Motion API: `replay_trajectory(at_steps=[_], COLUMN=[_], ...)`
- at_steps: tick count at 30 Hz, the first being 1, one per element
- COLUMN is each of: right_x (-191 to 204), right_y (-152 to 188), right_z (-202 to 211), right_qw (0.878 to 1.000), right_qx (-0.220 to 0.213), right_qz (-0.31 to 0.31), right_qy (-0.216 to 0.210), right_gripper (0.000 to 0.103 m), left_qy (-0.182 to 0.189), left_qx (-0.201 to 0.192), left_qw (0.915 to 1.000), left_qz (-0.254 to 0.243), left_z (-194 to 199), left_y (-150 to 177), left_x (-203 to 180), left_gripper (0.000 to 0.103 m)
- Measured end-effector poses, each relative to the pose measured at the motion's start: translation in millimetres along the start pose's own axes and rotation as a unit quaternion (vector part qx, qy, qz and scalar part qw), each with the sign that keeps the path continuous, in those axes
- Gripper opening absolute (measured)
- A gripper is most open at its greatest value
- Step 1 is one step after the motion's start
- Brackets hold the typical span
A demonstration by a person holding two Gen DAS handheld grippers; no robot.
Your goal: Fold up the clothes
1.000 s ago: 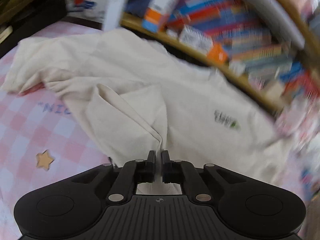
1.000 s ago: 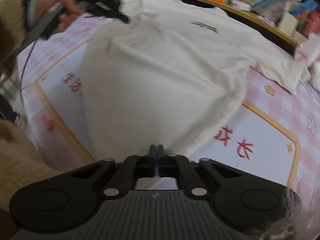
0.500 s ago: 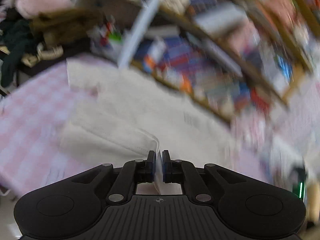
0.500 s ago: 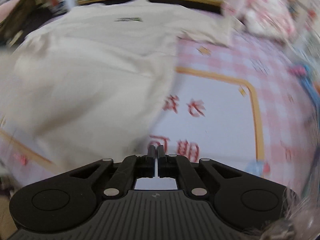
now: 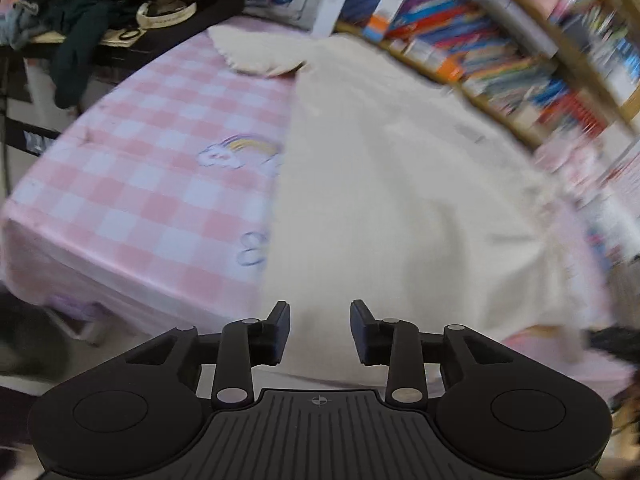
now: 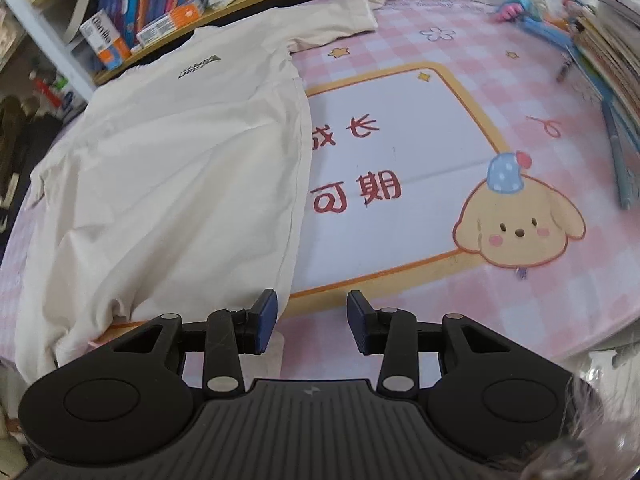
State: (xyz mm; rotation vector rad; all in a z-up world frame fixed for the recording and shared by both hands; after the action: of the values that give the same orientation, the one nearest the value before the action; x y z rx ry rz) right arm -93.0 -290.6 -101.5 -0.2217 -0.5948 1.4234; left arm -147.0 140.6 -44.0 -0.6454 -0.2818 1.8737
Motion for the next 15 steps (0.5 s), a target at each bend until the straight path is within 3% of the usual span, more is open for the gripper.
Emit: replay_trajectory(at_steps=[4,10,11,13,15], right_x=[6.3,12.8,10.0,5.2,4.4], right_y=[0.6,0.7,-0.8,-1.2,2.1], right_z=[4.1,17.6,21.6,23.3,17.8], right_qw=[1.0,0.996,0.994,0.989,0.988], right_qx=[-0.019,-0.058,-0.068,-0.067,-0.043], right_qz=[-0.015,-0.061,-0.082,-0.118,-0.135], right_qy=[-0.001,-0.021,-0.035,-0.061,-0.068], right_gripper=[0.038,0.038,0.041,0.057,0.058], left_qy=[-0.02,-0.017,-0.015,-0.01,-0.01], left_qx=[0.011,-0.004,-0.005,-0.006,-0.007], left_qw=[0.9994,0.9991,0.9992,0.9994,0.9994], left_qz=[-0.024,-0.039,-0.038,-0.032,-0.032], left_z=[-15.5,-14.6,-14.4,-13.4,-12.8], left_y=[5.3,5.8,5.5,5.1,5.3], left_x=[2.0,2.3,2.5,3.9,3.6], left_gripper=[0.034,0.034,0.034,0.034,0.034])
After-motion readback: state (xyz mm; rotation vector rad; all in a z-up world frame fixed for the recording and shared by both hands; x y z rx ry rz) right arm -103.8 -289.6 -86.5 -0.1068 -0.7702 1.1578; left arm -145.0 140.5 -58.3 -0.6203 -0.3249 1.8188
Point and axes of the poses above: each gripper's, at about its wrist camera, not at the fingertips, and z roughly against the way its jaws point, x to its left, y to its underside, the point moved 8 cm from there along -z, roughly the way its jaws point, and after that the axes turned 3 degrees about z, right-handed, at the moved point
